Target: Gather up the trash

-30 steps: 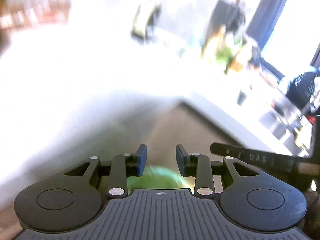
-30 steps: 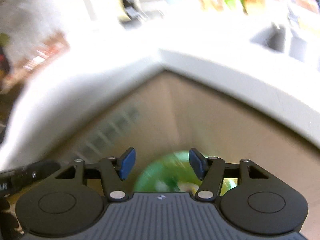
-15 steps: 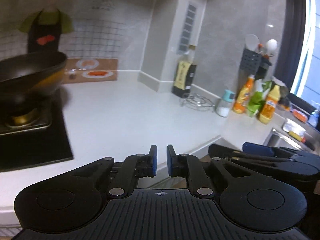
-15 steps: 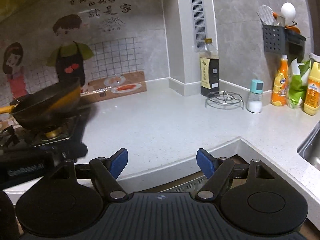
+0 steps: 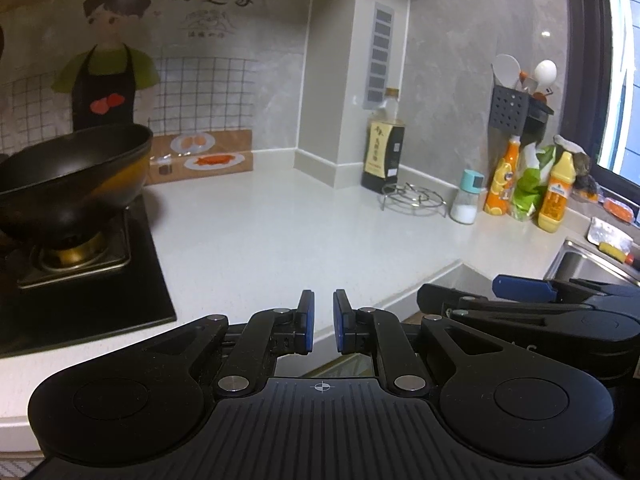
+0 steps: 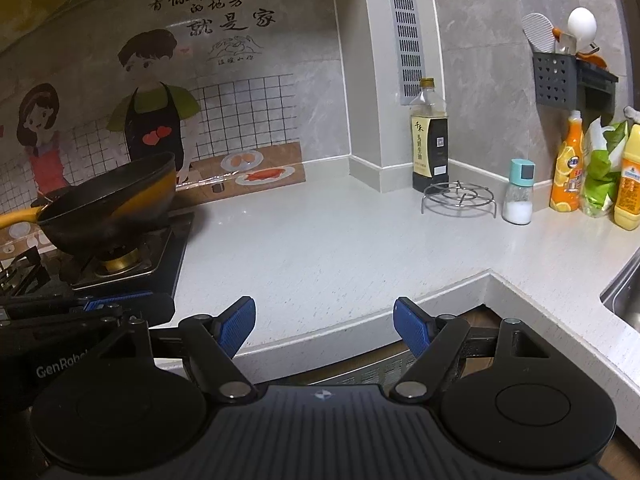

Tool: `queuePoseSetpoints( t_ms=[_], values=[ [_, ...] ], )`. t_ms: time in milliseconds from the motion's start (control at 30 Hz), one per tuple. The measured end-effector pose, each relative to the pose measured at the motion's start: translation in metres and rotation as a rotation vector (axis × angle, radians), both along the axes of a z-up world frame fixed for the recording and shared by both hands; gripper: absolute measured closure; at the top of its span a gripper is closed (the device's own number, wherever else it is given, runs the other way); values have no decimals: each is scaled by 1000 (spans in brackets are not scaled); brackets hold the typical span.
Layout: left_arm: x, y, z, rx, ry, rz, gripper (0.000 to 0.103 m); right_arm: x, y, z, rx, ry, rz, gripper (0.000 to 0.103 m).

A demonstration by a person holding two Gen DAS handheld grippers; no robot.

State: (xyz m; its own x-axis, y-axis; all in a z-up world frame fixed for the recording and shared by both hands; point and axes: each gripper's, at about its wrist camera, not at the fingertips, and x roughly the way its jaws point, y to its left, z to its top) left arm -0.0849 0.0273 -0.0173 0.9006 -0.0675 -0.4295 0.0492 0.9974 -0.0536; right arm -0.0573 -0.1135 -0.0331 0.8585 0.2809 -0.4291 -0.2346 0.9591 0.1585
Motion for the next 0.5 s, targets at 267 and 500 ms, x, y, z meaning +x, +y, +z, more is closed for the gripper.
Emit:
queuePoseSetpoints(
  t_ms=[267,500],
  values=[
    [-4,2,0,2,2,-12,90,-5,4,-2,-6,8,2,26],
    [-9,5,0,-5,0,-15,91,-8,6,-2,-14,6,8,26]
  ],
)
